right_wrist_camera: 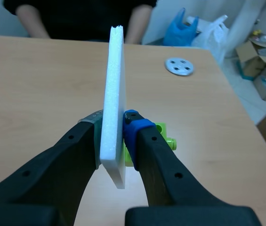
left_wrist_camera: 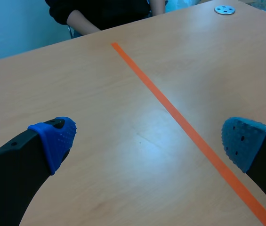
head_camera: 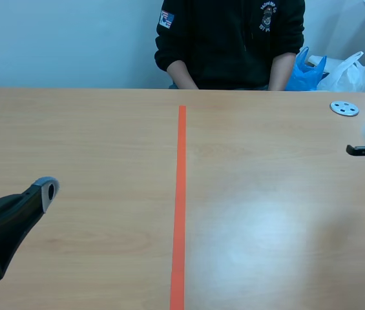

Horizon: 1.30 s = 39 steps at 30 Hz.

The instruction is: Sort the leaf by its shape. The table is split by an orange tape line. A compound leaf with several leaflets goes to the left side, a simple leaf with one blade goes to the right side. Return to the home posture when a red brick is placed on the table.

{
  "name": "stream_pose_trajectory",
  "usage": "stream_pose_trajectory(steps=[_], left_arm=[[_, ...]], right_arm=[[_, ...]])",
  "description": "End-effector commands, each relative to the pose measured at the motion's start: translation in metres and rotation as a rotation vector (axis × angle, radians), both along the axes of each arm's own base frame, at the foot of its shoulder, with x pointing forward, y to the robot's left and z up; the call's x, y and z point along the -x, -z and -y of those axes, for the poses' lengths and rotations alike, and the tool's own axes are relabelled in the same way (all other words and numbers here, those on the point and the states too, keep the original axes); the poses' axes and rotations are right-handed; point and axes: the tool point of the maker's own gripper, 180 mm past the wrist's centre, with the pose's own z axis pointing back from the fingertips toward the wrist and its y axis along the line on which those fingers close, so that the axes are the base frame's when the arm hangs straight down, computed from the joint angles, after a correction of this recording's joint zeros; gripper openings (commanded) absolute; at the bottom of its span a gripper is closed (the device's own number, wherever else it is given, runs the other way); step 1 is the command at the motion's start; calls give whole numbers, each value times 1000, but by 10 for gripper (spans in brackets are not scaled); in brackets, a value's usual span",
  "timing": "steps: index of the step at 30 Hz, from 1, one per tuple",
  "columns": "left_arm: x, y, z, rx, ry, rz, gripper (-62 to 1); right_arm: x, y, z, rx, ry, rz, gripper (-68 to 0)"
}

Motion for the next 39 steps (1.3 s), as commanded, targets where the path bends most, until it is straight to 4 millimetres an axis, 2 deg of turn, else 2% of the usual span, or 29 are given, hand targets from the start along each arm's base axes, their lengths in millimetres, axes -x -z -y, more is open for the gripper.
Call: stream_pose_trajectory(steps=[1, 7, 17, 20, 24, 29, 37, 39], left_arm=[[-2, -8, 1, 20, 1, 28, 14], [-2, -8, 1, 20, 1, 28, 14], [-2, -8, 1, 20, 1, 27, 14], [-2, -8, 1, 20, 1, 27, 14], [-2, -8, 1, 20, 1, 27, 14], [-2, -8, 1, 20, 1, 27, 14], [-2, -8, 1, 20, 1, 27, 14], [-2, -8, 1, 20, 1, 27, 14]], right_arm=[[-4, 2, 17, 5, 29, -2, -625], [-10, 30, 48, -51, 104, -39, -625], [-42, 40, 75, -130, 200, -3, -625], [-51, 53, 72, -152, 204, -28, -625], [-61, 72, 56, -156, 170, -88, -625], [-66, 80, 40, -113, 118, -125, -621], [-60, 89, 39, -100, 115, -166, -495], [-59, 91, 39, -100, 116, -169, -437]])
